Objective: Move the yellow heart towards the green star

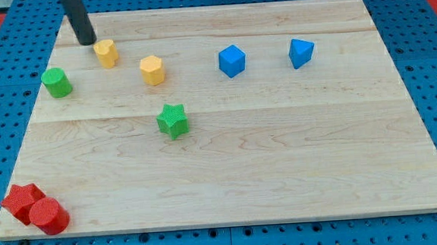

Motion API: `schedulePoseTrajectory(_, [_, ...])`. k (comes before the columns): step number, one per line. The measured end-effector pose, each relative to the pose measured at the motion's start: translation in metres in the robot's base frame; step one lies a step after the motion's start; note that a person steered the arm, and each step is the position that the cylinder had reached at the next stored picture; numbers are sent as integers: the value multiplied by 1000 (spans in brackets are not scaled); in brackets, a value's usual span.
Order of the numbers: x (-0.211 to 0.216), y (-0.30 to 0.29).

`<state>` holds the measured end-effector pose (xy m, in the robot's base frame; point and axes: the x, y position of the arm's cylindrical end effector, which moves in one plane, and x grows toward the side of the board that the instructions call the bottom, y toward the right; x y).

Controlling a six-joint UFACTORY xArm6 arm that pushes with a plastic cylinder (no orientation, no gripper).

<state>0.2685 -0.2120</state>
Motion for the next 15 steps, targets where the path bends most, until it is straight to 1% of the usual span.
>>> schedulePoseTrajectory(1, [22,19])
schedulePoseTrajectory(3, [109,21])
schedulePoseTrajectory(4, [124,21])
schedulePoseTrajectory(6, [68,28])
schedulePoseTrajectory(7, [67,45])
schedulePoseTrajectory(8, [80,47])
schedulePoseTrajectory(10, [145,44])
schedulePoseTrajectory(11, [166,36])
schedulePoseTrajectory(13, [133,32])
schedulePoseTrajectory(14, [141,40])
schedulePoseTrajectory(15, [173,54])
